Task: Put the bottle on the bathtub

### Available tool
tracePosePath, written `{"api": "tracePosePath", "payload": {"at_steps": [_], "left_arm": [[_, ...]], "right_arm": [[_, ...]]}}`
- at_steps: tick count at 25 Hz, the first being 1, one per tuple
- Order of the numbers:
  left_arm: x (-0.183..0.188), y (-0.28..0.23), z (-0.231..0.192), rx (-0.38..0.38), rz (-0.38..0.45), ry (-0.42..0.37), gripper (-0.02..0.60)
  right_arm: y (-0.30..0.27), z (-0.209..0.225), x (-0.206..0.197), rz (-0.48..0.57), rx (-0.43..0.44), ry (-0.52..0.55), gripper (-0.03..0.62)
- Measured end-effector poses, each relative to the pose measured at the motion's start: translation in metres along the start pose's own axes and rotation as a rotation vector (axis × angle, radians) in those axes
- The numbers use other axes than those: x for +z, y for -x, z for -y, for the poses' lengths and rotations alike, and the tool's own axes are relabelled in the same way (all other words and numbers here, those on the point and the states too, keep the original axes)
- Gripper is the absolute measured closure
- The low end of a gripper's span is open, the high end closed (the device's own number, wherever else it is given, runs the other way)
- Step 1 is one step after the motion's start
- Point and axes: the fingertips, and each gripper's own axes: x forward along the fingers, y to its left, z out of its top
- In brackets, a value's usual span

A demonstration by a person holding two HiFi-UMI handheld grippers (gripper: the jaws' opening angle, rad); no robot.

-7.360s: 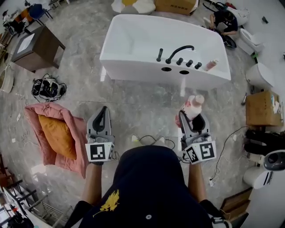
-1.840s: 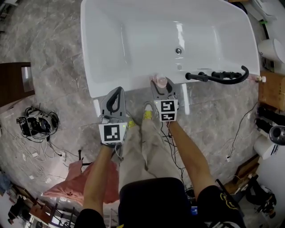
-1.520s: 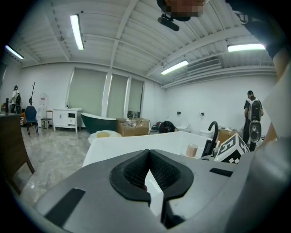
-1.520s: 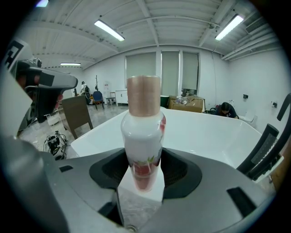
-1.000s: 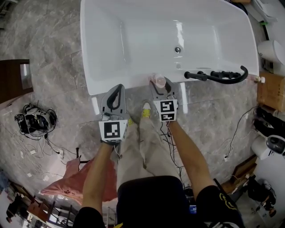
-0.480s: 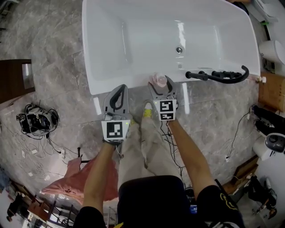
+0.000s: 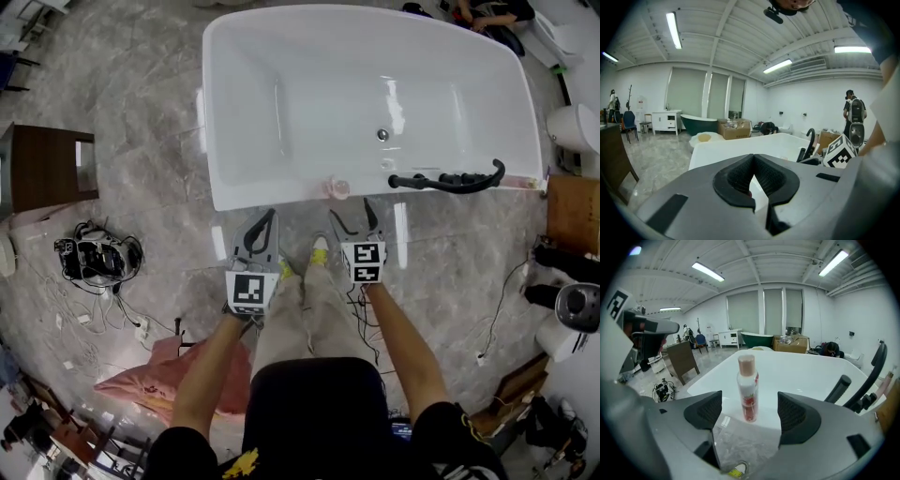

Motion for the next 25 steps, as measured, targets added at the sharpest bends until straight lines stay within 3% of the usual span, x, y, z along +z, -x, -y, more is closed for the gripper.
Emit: {"api": "tracePosePath", "payload": {"at_steps": [5,11,14,22,25], "left_arm": [[0.060,0.039,0.026,-0.018,0.007,-0.062,0.565],[0.133,0.082,0.040,0.042,0.090,-0.113,0.565],[0.163,0.095,0.047,0.082,0.152,-0.103,0.565],[0.208,0.128,0.052,0.127,0.251,-0.130,0.565],[0.217,0.135,0.050,0.142,0.278,-0.132,0.565]], "right_arm": [[0.084,0.008,0.057,0.079,0.014,-0.041,0.260],[0.172,0.016,0.138,0.265,0.016,0.020,0.355],[0.208,0.029,0.170,0.328,0.006,0.055,0.395],[0.271,0.041,0.210,0.447,-0.027,0.073,0.538],[0.282,0.041,0.216,0.472,-0.028,0.074,0.559]]}}
